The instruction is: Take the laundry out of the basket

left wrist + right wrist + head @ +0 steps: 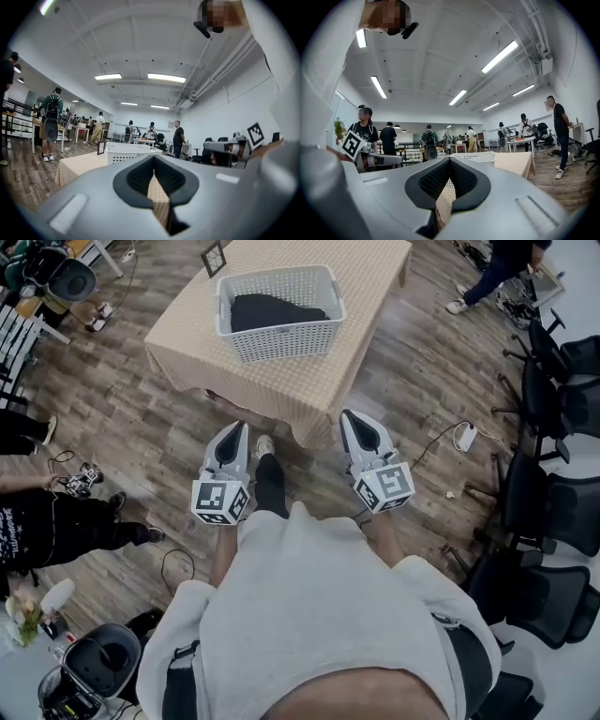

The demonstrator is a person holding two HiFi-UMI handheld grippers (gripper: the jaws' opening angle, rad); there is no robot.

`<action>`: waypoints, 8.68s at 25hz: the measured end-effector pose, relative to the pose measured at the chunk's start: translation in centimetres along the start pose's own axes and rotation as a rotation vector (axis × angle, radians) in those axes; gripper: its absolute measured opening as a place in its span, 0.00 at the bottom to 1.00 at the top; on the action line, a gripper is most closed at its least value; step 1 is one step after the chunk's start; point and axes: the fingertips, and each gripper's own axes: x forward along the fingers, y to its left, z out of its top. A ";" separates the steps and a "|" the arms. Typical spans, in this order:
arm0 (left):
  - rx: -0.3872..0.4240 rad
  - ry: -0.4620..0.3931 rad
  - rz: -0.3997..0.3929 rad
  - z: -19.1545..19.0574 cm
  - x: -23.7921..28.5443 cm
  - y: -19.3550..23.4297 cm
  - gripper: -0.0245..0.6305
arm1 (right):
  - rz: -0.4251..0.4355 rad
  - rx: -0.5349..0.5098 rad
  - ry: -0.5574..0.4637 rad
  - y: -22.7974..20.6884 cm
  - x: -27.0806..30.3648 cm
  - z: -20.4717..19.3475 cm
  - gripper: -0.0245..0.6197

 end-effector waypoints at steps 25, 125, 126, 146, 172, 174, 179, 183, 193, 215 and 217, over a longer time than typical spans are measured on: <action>0.003 -0.050 -0.066 10.0 27.4 26.1 0.05 | -0.098 -0.037 -0.045 -10.2 34.1 7.3 0.04; -0.146 0.085 0.203 2.8 28.1 32.1 0.05 | 0.992 -0.676 1.328 -7.3 39.8 -27.6 0.24; -0.145 0.083 0.203 2.9 28.0 31.9 0.05 | 0.982 -0.685 1.322 -7.3 39.7 -27.5 0.24; -0.082 0.006 0.156 6.2 27.0 27.1 0.05 | 0.640 -0.785 1.002 -10.3 43.2 -19.4 0.20; 0.038 -0.125 0.090 11.9 27.0 20.5 0.05 | 0.288 -0.457 0.524 -13.2 44.5 -3.6 0.20; 0.045 -0.122 0.088 11.9 27.0 19.9 0.05 | 0.265 -0.314 0.460 -13.5 43.9 -2.4 0.20; 0.059 -0.108 0.081 11.9 27.1 17.9 0.05 | 0.230 0.033 0.255 -14.3 41.4 1.8 0.20; 0.066 -0.096 0.077 11.6 27.6 16.4 0.05 | 0.219 0.072 0.174 -14.8 39.8 3.7 0.20; 0.096 -0.069 0.086 11.3 28.1 11.4 0.05 | 0.220 0.066 0.083 -16.6 35.8 6.2 0.20; 0.079 -0.150 -0.039 10.6 12.8 7.9 0.05 | 0.136 -0.059 -0.063 -3.3 21.5 11.3 0.20; 0.074 -0.148 -0.054 10.1 10.5 7.3 0.05 | 0.123 -0.048 -0.053 -1.2 19.2 10.4 0.20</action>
